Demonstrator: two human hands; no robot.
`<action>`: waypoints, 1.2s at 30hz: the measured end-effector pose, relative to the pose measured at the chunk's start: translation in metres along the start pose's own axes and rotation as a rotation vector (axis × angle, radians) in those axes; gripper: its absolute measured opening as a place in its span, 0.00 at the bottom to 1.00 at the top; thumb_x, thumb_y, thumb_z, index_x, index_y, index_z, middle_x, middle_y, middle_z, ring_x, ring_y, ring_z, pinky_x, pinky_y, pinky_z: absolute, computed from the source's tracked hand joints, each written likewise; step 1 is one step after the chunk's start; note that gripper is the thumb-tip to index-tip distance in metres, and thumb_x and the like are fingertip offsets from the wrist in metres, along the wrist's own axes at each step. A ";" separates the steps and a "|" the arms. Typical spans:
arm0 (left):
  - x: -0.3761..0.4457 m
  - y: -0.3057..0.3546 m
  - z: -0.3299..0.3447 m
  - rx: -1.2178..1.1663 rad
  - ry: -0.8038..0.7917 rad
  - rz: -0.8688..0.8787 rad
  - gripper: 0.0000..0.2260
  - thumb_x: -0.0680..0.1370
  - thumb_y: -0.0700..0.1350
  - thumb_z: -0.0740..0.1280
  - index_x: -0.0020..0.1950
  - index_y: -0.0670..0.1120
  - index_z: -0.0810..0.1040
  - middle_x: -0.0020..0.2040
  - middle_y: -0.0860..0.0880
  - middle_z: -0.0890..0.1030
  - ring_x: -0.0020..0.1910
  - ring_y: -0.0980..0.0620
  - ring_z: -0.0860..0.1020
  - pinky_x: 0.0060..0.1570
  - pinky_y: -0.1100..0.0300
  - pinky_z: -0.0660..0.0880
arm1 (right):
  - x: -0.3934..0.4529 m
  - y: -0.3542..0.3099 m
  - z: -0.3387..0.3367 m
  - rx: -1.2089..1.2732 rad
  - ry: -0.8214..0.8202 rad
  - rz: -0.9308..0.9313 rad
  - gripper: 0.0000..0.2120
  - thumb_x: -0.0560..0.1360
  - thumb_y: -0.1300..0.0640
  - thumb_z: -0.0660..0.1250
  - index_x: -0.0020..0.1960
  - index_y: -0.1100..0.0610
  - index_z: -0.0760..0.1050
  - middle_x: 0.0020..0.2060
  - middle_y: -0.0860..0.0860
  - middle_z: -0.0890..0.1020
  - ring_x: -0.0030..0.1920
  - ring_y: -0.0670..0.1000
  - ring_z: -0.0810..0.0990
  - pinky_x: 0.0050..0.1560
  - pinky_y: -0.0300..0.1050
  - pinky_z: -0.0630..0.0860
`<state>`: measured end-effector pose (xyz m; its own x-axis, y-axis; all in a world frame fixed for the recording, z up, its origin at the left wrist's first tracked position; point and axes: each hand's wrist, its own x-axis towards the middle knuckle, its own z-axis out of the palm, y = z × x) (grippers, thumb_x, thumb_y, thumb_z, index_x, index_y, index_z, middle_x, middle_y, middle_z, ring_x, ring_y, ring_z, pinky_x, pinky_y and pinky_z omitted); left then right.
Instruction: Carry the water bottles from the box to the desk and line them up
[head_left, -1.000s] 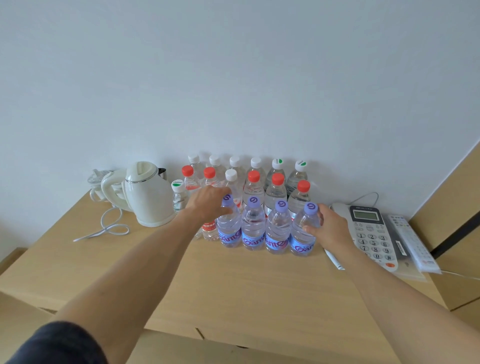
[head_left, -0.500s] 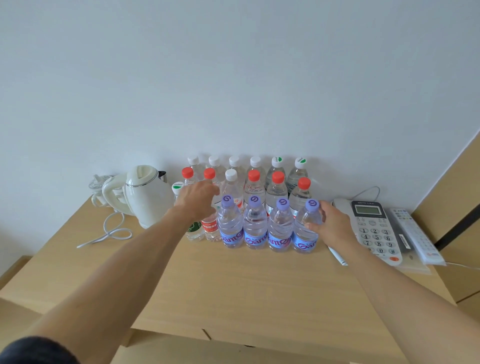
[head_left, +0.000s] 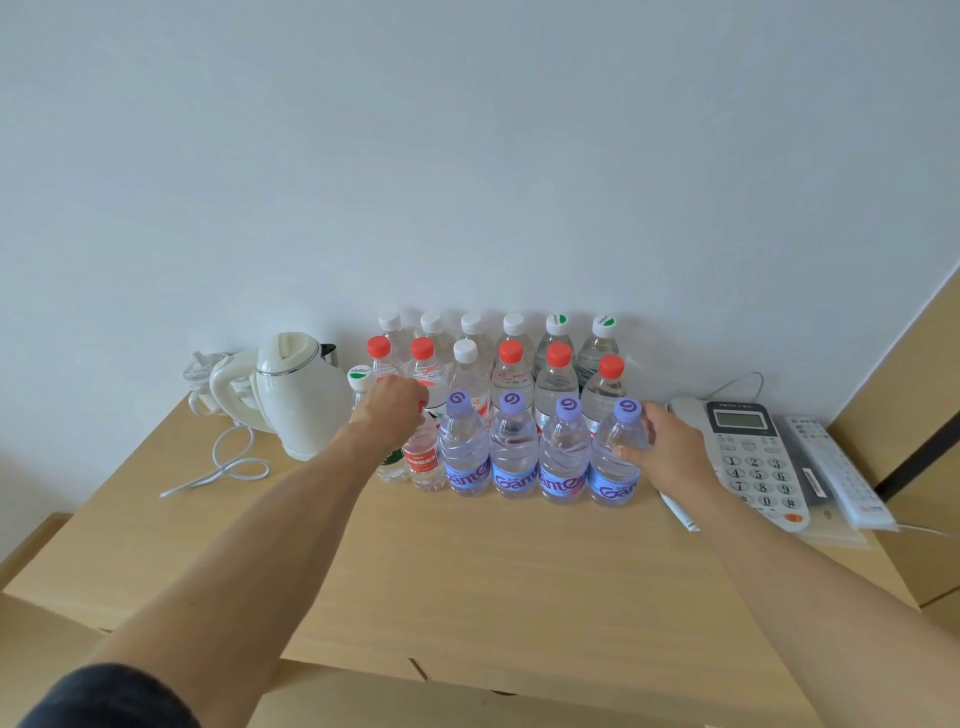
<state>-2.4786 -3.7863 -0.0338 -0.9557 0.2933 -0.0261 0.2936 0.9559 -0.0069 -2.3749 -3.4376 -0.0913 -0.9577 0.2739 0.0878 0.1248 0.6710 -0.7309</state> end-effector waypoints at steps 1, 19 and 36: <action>0.000 0.000 0.000 0.008 -0.005 0.001 0.10 0.79 0.40 0.69 0.60 0.44 0.83 0.54 0.42 0.82 0.52 0.44 0.80 0.51 0.52 0.79 | 0.001 0.000 0.000 0.000 0.003 0.003 0.22 0.69 0.58 0.78 0.61 0.53 0.77 0.38 0.37 0.72 0.48 0.47 0.72 0.46 0.39 0.64; -0.031 -0.042 -0.006 -0.507 0.152 -0.330 0.21 0.77 0.48 0.70 0.67 0.50 0.67 0.50 0.41 0.81 0.41 0.39 0.81 0.45 0.43 0.81 | 0.000 -0.002 -0.001 0.018 -0.009 0.031 0.23 0.70 0.58 0.78 0.62 0.54 0.77 0.43 0.44 0.75 0.48 0.50 0.74 0.48 0.41 0.66; -0.032 -0.039 -0.011 -0.422 0.094 -0.298 0.22 0.79 0.45 0.70 0.69 0.44 0.65 0.50 0.37 0.80 0.45 0.35 0.81 0.47 0.43 0.79 | -0.002 -0.009 -0.002 0.025 -0.015 0.030 0.23 0.70 0.59 0.78 0.63 0.56 0.77 0.48 0.49 0.79 0.50 0.51 0.75 0.49 0.42 0.67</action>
<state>-2.4598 -3.8328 -0.0214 -0.9999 -0.0110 0.0057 -0.0078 0.9149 0.4037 -2.3735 -3.4427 -0.0839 -0.9575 0.2830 0.0557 0.1472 0.6454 -0.7495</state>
